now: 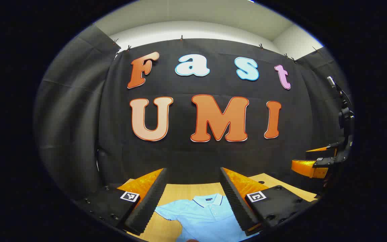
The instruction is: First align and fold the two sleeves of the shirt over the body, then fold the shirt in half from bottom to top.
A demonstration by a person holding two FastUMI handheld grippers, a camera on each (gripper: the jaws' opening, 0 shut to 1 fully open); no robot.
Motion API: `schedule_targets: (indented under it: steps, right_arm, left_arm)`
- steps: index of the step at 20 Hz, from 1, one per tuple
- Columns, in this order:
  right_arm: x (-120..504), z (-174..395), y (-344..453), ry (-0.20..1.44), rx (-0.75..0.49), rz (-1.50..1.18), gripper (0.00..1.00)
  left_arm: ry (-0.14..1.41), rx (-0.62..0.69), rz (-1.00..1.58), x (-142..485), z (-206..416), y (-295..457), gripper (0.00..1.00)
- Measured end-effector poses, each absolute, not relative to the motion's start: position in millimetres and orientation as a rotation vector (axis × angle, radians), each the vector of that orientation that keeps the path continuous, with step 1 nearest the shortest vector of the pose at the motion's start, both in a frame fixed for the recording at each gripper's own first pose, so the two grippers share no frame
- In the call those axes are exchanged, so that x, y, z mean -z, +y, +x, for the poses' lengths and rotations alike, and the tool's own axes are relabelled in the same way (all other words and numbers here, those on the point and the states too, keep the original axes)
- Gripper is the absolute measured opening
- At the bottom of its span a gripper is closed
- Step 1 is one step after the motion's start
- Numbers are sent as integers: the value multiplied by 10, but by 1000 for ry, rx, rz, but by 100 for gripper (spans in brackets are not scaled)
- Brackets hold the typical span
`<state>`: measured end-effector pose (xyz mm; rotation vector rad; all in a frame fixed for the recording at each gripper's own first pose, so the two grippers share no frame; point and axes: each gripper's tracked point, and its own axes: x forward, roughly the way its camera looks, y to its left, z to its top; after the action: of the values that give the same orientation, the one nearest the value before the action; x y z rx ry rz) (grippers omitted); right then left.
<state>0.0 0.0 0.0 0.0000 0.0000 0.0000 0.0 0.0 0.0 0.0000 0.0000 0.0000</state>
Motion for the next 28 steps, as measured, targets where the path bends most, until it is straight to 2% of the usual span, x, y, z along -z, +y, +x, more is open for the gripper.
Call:
schedule_targets:
  steps: [16,25,26,27,28]
  right_arm:
    - [269,477,-202,111,-4,27,97]
    - [700,1030,-262,274,-39,36,97]
    - [773,1101,-262,300,-45,41,93]
    - [844,1164,-252,330,-50,48,97]
    - [944,1228,-268,364,-47,52,97]
  left_arm:
    - [-8,5,32,-70,302,-236,99]
    - [22,-62,58,-64,381,-115,100]
    - [23,-71,64,-64,375,-100,98]
    - [25,-81,72,-65,386,-84,100]
    - [33,-99,81,-43,400,-57,100]
